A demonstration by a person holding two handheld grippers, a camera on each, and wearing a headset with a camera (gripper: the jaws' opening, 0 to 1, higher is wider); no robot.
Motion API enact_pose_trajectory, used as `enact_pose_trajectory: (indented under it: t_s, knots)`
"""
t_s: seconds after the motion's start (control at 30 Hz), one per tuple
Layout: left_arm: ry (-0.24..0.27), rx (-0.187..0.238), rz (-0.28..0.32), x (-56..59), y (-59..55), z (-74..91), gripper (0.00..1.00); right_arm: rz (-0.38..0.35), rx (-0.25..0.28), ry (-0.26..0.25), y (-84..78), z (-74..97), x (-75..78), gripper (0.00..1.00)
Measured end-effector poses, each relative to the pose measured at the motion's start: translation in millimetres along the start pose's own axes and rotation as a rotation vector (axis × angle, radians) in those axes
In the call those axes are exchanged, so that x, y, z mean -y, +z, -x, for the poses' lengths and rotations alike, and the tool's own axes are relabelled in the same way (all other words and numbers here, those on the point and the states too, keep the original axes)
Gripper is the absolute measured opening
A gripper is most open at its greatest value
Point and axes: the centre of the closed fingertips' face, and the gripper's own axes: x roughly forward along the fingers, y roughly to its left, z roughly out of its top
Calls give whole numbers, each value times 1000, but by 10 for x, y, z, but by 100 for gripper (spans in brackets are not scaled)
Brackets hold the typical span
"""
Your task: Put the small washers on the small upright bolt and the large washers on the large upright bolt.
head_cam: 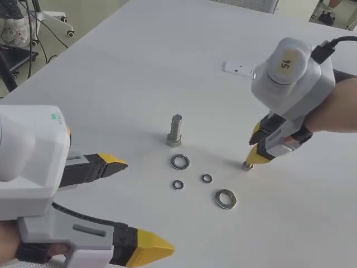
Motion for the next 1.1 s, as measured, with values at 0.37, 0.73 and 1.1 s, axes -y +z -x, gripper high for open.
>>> enact_pose_trajectory:
  t_s: [0.37, 0.73, 1.1]
  knots:
    - [-1, 6, -4, 8, 5, 10, 86, 49, 41, -6, 255, 122, -147, 26]
    - [2, 14, -10, 8, 21, 21, 86, 73, 56, 21, 423, 12, -272, 25]
    - [4, 21, -8, 1, 36, 26, 86, 95, 22, 67, 481, -250, -398, 25]
